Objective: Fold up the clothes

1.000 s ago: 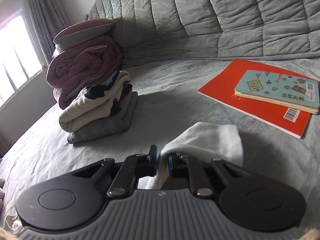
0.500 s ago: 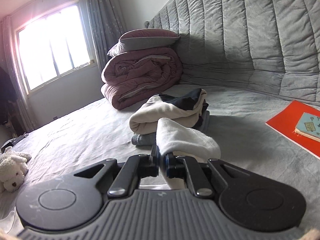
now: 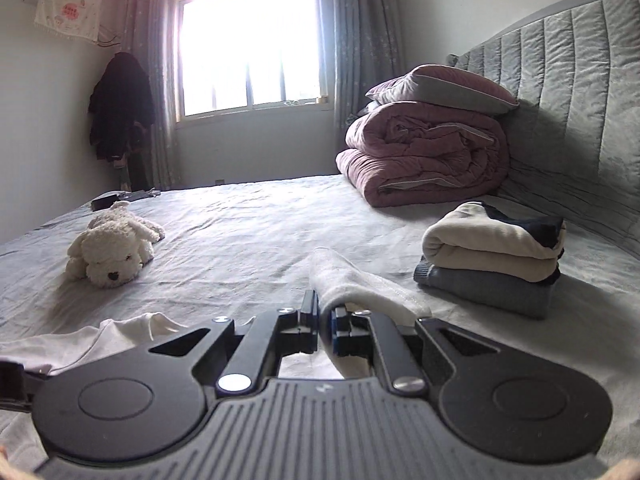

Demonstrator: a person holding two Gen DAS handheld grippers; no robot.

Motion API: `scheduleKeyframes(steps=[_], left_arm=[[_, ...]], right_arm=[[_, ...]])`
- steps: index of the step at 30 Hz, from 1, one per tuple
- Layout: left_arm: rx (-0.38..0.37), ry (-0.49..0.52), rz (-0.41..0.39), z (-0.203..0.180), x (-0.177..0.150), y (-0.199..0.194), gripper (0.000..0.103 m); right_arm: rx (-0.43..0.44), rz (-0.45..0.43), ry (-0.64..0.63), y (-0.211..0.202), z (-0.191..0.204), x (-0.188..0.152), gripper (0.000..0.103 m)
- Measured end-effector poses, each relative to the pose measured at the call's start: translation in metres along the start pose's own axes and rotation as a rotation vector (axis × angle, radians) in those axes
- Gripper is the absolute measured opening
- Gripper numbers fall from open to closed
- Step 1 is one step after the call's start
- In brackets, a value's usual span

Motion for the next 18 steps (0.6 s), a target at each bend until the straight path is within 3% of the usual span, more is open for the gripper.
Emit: scheduleKeyframes(steps=[4,12,18], left_arm=[[-0.069,-0.149,0.013,0.013,0.001,-0.005,0.091],[-0.075,-0.2,0.032,0.022,-0.003,-0.007,0.09],[-0.092,-0.282,0.056,0.034,-0.011,0.001,0.085]], right_arm=[[0.089,0.02,-0.095,0.004,0.026,-0.006,0.008],[0.25,0.083,-0.367,-0.001,0.084,-0.043,0.008],[0.328,0.154,-0.455,-0.003,0.102,-0.062,0.008]])
Point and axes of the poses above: each gripper's, at about its wrist camera, not at the fingertips, and y roughly the way its jaws point, z to its left, x to its top, the point moved 2 cm from there along y, roughly the way its jaws point
